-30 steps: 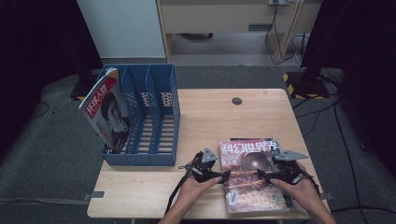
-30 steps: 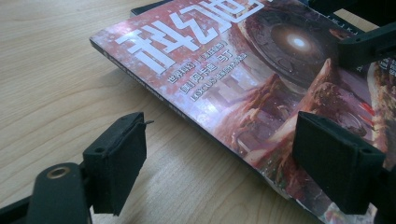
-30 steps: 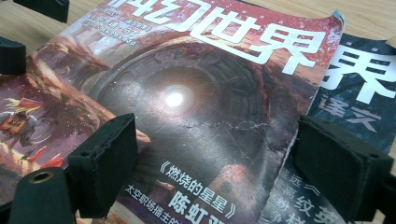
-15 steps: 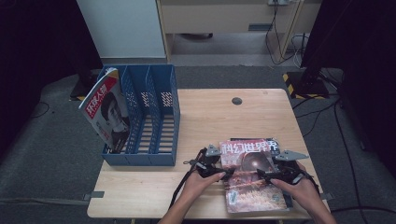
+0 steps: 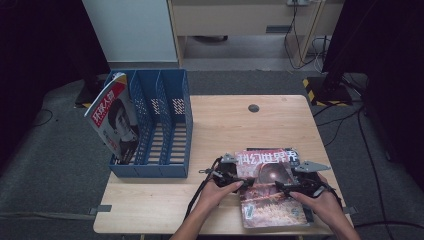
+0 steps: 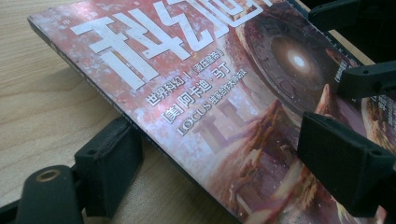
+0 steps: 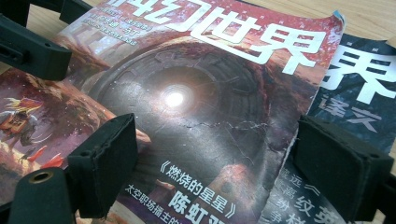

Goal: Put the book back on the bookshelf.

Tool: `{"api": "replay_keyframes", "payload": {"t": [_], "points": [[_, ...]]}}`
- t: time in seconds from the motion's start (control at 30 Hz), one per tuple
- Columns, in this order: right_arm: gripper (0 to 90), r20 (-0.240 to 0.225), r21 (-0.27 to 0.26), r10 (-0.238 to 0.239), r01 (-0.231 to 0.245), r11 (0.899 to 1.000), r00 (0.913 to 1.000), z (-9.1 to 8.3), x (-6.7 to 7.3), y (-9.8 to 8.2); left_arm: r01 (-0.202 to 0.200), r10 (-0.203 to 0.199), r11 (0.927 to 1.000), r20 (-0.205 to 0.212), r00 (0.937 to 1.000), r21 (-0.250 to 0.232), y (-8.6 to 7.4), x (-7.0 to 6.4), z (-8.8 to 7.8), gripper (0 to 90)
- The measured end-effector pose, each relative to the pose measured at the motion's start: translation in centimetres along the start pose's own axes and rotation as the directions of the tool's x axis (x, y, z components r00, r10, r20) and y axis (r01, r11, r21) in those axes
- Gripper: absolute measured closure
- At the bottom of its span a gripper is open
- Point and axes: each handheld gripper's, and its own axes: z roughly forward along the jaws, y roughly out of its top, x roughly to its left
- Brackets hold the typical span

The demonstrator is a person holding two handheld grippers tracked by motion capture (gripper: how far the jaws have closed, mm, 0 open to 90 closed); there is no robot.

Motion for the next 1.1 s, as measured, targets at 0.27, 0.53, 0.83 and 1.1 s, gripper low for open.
{"api": "replay_keyframes", "payload": {"t": [0.27, 0.53, 0.83, 1.1], "points": [[13.3, 0.003, 0.005, 0.002, -0.002, 1.000, 1.0000, 0.0, 0.0, 0.0, 0.023, -0.024, 0.9973, -0.011, 0.9997, -0.069, 0.9, -0.2, -1.3, 33.8], [13.4, -0.016, 0.008, -0.015, 0.016, 1.000, 0.9997, 0.3, 0.6, 0.2, -0.043, 0.044, 0.9961, 0.020, 0.9988, -0.077, 2.7, -1.6, -1.5, 41.9], [13.6, -0.020, 0.020, -0.015, 0.016, 1.000, 0.9997, 0.3, 0.7, 0.4, -0.040, 0.041, 0.9963, 0.013, 0.9991, -0.076, 3.7, -2.2, -1.2, 45.9], [14.6, -0.017, 0.015, -0.030, 0.030, 0.999, 0.9994, 0.2, 0.9, 0.6, -0.055, 0.056, 0.9961, 0.012, 0.9984, -0.070, 4.6, -2.9, -1.1, 48.0]]}}
